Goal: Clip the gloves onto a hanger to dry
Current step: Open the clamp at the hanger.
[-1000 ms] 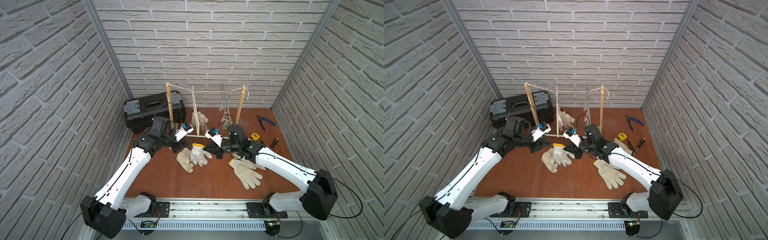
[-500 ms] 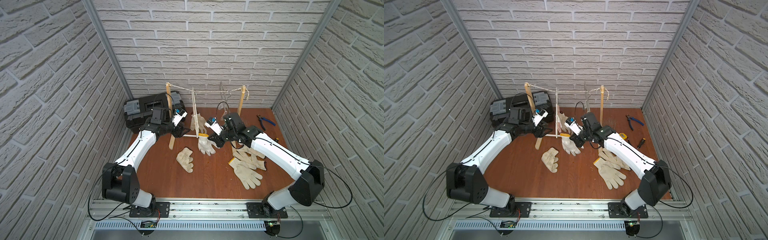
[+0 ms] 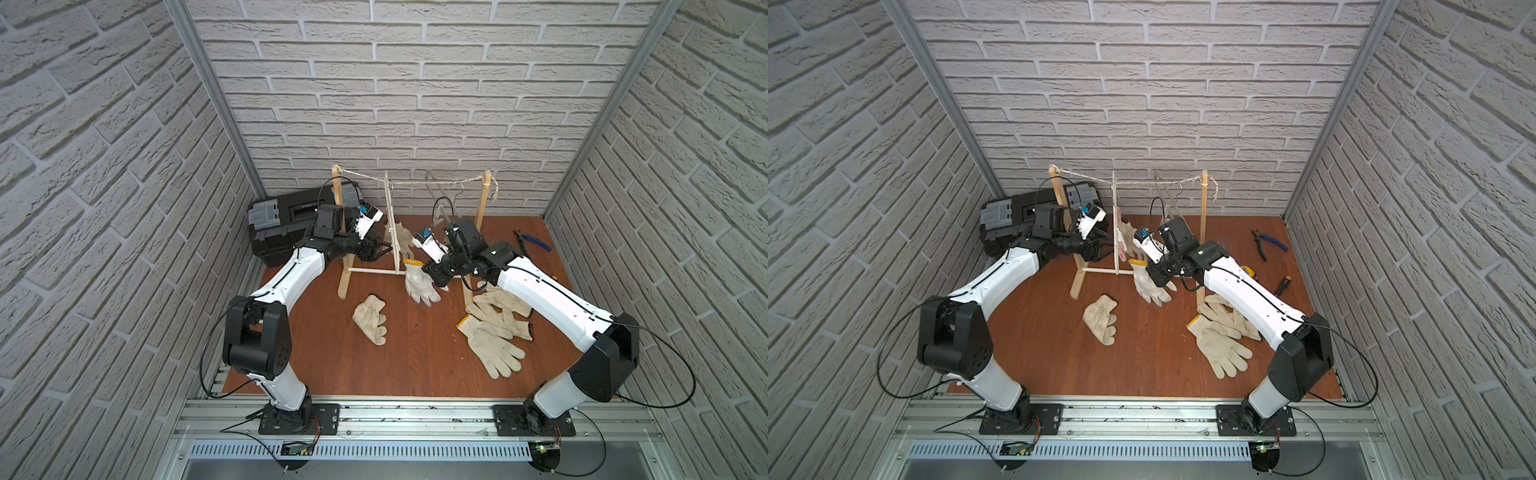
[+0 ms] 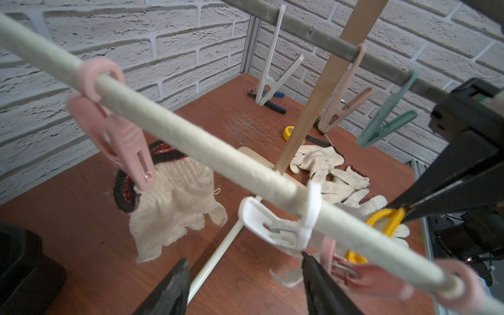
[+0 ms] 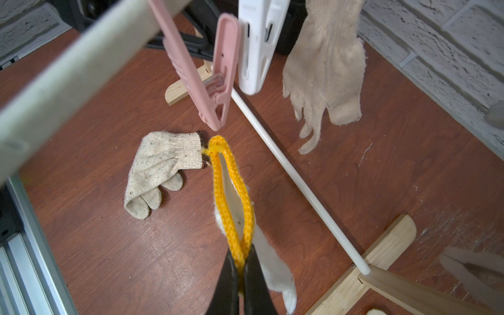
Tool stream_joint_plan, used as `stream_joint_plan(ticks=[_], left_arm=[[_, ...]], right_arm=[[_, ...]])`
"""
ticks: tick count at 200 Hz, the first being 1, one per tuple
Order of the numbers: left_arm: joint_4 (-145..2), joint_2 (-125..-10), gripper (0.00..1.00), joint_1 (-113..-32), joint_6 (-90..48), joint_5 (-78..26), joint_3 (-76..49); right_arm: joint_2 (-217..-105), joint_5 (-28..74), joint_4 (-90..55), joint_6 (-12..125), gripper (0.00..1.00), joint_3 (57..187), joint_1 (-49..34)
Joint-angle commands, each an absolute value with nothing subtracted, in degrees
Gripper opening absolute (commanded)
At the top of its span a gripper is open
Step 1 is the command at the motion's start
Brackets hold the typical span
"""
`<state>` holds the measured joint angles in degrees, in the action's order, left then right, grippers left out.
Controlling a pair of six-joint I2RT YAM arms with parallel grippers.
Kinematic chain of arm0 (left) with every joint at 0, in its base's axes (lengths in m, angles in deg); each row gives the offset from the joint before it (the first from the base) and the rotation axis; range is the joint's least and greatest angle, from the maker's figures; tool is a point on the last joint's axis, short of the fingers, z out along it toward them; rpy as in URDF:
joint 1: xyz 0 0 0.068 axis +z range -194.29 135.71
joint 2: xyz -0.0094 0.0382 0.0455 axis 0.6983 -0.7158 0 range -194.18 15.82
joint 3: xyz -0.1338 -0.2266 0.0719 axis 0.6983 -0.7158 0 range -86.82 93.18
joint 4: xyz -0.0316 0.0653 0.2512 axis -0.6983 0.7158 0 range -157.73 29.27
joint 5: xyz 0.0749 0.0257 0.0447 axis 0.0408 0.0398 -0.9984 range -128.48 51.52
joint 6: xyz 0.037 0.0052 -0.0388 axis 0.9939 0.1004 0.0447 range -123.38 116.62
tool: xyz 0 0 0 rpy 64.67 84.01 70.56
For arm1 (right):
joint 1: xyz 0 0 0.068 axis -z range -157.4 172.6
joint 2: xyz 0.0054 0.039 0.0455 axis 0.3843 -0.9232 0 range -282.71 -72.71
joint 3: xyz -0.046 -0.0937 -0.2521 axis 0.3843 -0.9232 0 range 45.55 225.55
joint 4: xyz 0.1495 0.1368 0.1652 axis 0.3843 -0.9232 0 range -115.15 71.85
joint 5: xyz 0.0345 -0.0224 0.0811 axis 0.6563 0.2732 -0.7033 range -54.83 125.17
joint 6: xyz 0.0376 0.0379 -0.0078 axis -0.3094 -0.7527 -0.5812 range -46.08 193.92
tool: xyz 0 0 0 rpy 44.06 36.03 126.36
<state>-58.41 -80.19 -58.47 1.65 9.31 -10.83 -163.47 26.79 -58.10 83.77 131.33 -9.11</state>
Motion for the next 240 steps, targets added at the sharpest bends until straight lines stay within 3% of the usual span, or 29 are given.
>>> stream_joint_plan(ticks=[1, 134, 240], left_arm=[[-62.1, -81.9, 0.66, -58.9, 0.0, 11.7, -7.8], [-70.9, -85.6, 0.67, -62.4, -4.5, 9.5, -5.7], [-82.8, -88.0, 0.64, -63.4, -11.3, 14.1, -7.0]], right_arm=[[-164.6, 28.6, -58.2, 83.4, 0.04, 133.9, -8.9], [-167.1, 30.6, -62.3, 85.1, 0.04, 140.3, -8.9], [-167.3, 31.0, -64.1, 85.5, 0.04, 141.6, -8.9]])
